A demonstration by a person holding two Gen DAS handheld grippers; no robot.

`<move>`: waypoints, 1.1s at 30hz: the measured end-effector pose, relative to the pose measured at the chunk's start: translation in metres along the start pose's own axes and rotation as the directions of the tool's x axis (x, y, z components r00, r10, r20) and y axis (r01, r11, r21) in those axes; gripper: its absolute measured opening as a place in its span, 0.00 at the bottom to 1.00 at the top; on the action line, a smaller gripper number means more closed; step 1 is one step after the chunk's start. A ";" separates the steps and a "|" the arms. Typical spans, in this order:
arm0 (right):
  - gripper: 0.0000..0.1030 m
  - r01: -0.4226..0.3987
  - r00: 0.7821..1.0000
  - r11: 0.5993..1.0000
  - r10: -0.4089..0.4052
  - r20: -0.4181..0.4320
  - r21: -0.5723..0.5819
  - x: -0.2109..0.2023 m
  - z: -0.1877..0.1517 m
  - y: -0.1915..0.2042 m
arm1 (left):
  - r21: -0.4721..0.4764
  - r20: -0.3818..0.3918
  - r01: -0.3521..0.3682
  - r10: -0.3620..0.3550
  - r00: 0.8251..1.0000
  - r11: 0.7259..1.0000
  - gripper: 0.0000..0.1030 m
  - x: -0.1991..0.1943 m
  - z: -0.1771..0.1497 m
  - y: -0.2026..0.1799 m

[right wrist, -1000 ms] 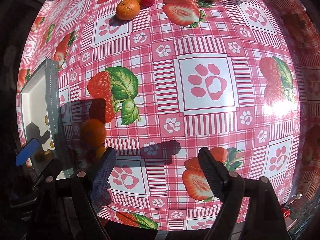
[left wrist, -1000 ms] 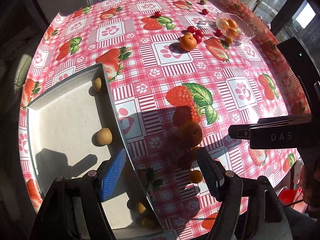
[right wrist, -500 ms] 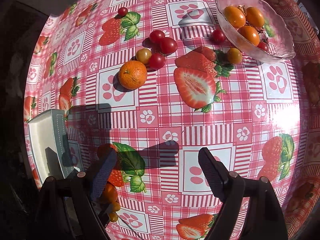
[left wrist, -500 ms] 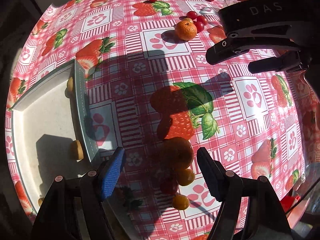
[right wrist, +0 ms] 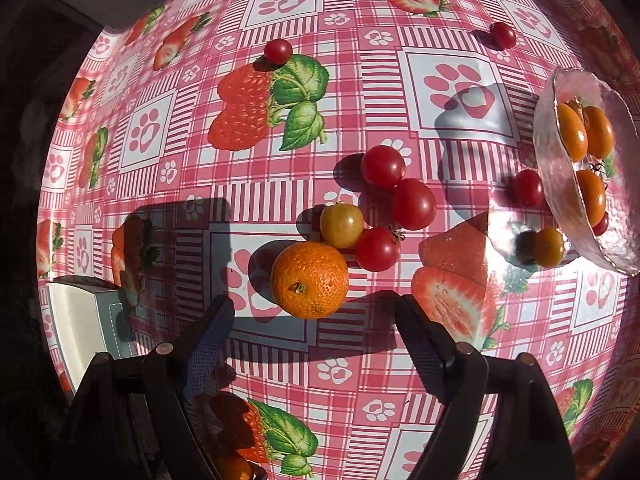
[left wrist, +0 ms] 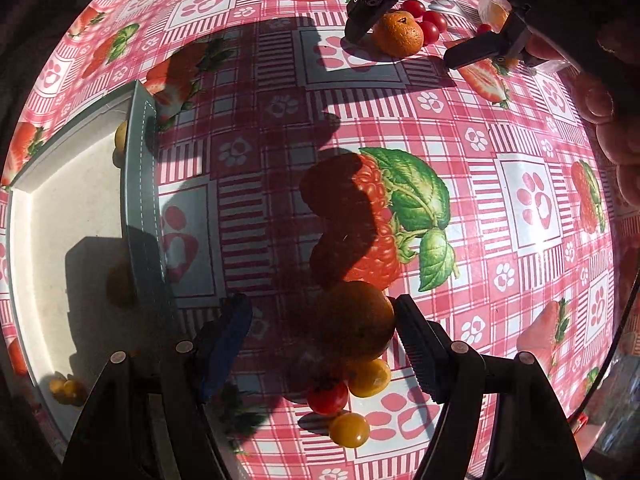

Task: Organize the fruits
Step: 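Grasp a mandarin orange with the right tool while the left tool grasps another mandarin, then carry the mandarin into the tray and open the right tool while the left tool releases its mandarin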

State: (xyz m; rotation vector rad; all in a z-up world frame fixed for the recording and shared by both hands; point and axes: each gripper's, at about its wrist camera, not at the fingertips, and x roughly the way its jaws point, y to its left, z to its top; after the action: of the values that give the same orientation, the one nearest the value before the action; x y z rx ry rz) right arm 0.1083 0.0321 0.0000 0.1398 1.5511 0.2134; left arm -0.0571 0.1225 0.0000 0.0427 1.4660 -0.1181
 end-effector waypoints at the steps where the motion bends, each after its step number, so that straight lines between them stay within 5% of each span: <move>1: 0.70 0.010 1.000 1.000 -0.010 0.009 -0.009 -0.001 0.003 0.002 | 0.000 0.003 -0.004 0.004 1.000 1.000 0.72 0.001 -0.002 -0.001; 2: 0.66 0.018 1.000 1.000 -0.018 0.014 -0.015 -0.001 0.005 0.004 | 0.000 0.005 -0.008 0.008 1.000 1.000 0.72 0.001 -0.002 -0.001; 4: 0.41 0.021 1.000 0.999 -0.021 0.022 -0.025 -0.001 0.009 0.008 | -0.004 0.010 -0.014 0.014 1.000 1.000 0.71 0.000 -0.004 -0.001; 5: 0.39 0.022 1.000 0.999 -0.022 0.022 -0.027 -0.001 0.010 0.008 | -0.006 0.012 -0.017 0.017 1.000 1.000 0.68 -0.001 -0.005 -0.004; 10: 0.39 0.006 1.000 0.999 -0.005 0.026 -0.051 -0.007 0.000 0.004 | 0.001 0.021 -0.012 0.012 1.000 1.000 0.40 -0.011 -0.004 -0.006; 33: 0.39 -0.055 0.998 0.998 0.055 -0.015 -0.017 -0.048 -0.115 -0.028 | -0.065 0.098 0.132 -0.125 0.987 0.989 0.40 -0.066 -0.003 0.048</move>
State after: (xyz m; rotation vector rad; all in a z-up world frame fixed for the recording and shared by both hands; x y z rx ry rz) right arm -0.0053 -0.0110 0.0389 0.1677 1.5608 0.2715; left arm -0.0614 0.1736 0.0629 -0.1142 1.3773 -0.1709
